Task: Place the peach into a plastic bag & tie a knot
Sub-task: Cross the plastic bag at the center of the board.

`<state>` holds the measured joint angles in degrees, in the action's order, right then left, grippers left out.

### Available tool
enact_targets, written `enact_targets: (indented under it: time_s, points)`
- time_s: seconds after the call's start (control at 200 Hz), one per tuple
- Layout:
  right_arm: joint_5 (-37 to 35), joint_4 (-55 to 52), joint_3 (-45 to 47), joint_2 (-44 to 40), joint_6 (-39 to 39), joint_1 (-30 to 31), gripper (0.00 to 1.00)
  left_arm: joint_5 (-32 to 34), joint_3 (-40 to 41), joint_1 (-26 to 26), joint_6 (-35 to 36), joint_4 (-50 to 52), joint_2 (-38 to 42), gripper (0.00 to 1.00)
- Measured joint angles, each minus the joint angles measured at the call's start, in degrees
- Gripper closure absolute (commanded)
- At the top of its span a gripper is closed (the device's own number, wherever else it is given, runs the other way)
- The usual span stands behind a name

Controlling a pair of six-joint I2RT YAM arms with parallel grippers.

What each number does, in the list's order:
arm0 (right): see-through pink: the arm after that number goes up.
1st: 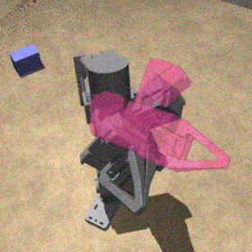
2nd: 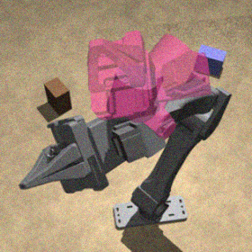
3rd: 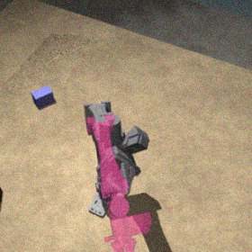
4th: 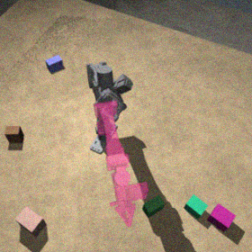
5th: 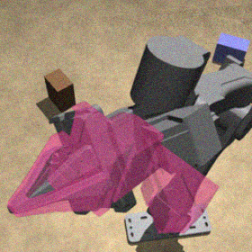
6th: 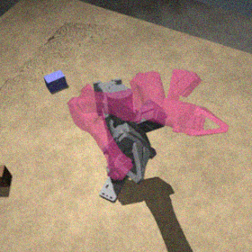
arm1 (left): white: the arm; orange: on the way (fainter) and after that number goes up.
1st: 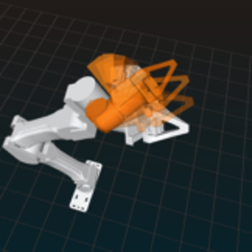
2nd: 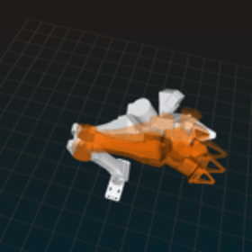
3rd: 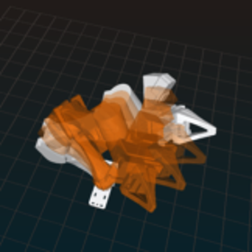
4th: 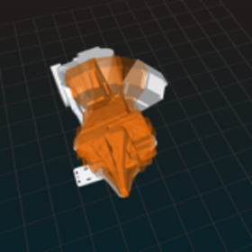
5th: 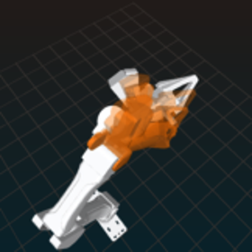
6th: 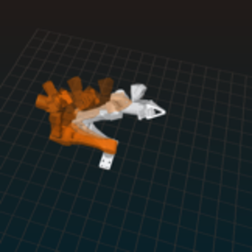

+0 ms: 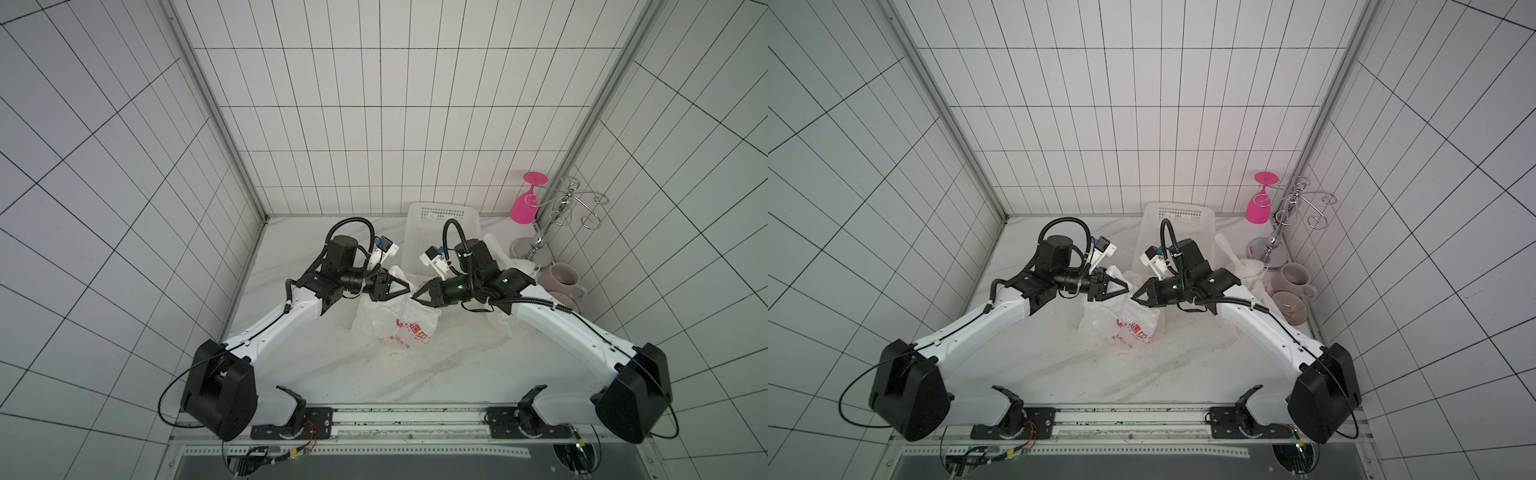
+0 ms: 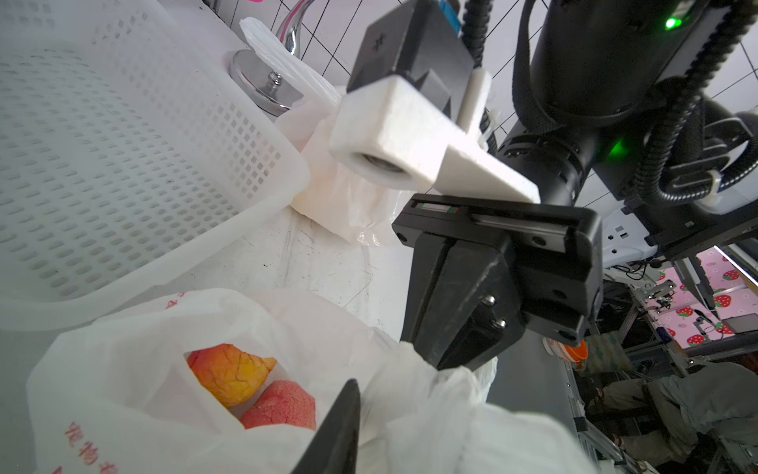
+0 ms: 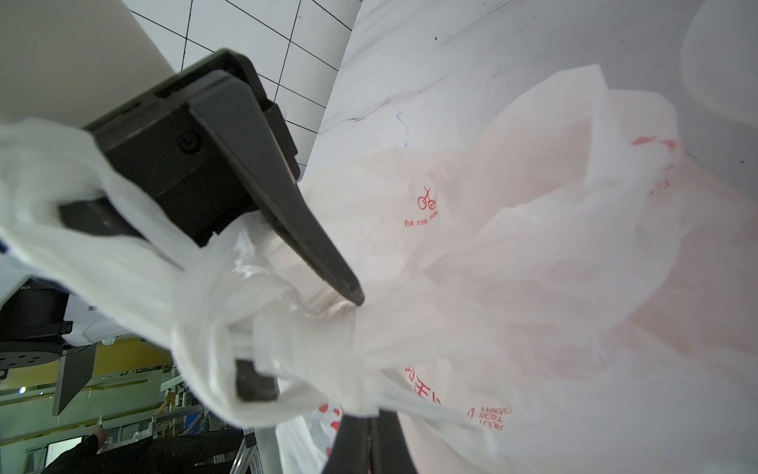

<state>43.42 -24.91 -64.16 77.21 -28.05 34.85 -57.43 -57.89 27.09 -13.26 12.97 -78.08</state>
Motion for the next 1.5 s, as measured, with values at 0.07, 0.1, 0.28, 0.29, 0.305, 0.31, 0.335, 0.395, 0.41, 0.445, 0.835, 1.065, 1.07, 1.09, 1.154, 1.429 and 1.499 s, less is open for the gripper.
enact_targets:
  time_s: [0.07,0.1,0.28,0.29,0.305,0.31,0.335,0.395,0.41,0.445,0.835,1.065,1.07,1.09,1.154,1.429,1.499]
  points:
    - [0.2,0.3,0.2,0.0,-0.2,0.0,1.00,0.0,0.3,0.0,0.7,0.5,0.6,0.48]
    - [0.2,0.4,0.2,0.0,-0.2,0.0,1.00,0.1,0.5,0.0,0.7,0.7,1.0,0.47]
    - [0.5,0.8,0.2,0.2,-0.4,0.0,1.00,0.2,1.0,0.0,1.2,1.1,2.4,0.42]
    - [0.5,0.8,0.2,0.2,-0.5,0.0,1.00,0.2,1.1,0.0,1.1,1.1,2.4,0.42]
    - [0.5,0.8,0.2,0.2,-0.5,0.0,1.00,0.2,1.1,0.0,1.1,1.1,2.4,0.42]
    - [0.5,0.8,0.2,0.2,-0.5,0.0,1.00,0.2,1.1,0.0,1.1,1.1,2.4,0.41]
    - [0.5,0.8,0.2,0.2,-0.5,0.0,1.00,0.4,1.1,0.0,1.1,1.1,2.4,0.42]
    - [0.5,0.8,0.2,0.2,-0.6,0.0,1.00,0.8,1.1,0.0,1.2,1.3,2.3,0.46]
    - [0.5,0.8,0.2,0.2,-0.6,0.0,1.00,0.9,1.1,0.0,1.1,1.4,2.2,0.46]
    - [0.5,0.8,0.2,0.2,-0.6,0.0,1.00,1.2,1.1,0.0,1.1,1.6,2.1,0.47]
    - [-0.7,1.0,1.5,0.2,-1.3,1.6,1.00,2.5,0.0,0.2,1.1,3.6,-0.1,0.59]
    - [-1.1,1.2,1.5,0.2,-1.5,2.0,1.00,2.3,0.0,0.2,2.1,3.8,-0.1,0.80]
    - [-1.1,1.2,1.5,0.2,-1.5,2.0,1.00,2.3,0.0,0.2,2.1,3.8,-0.1,0.81]
    - [-1.1,1.2,1.5,0.2,-1.5,2.0,0.97,2.3,-0.1,0.2,2.2,4.0,-0.1,0.84]
    - [-0.9,1.2,1.5,0.2,-1.6,2.0,0.89,2.1,-0.1,0.2,3.3,4.2,-0.1,0.92]
    - [5.3,0.6,1.5,-3.6,-0.5,-2.3,0.59,0.4,-0.1,0.3,9.3,3.0,0.5,1.00]
    - [7.3,0.1,1.5,-6.3,0.0,-4.7,0.58,0.0,0.6,0.3,11.0,1.6,1.7,1.00]
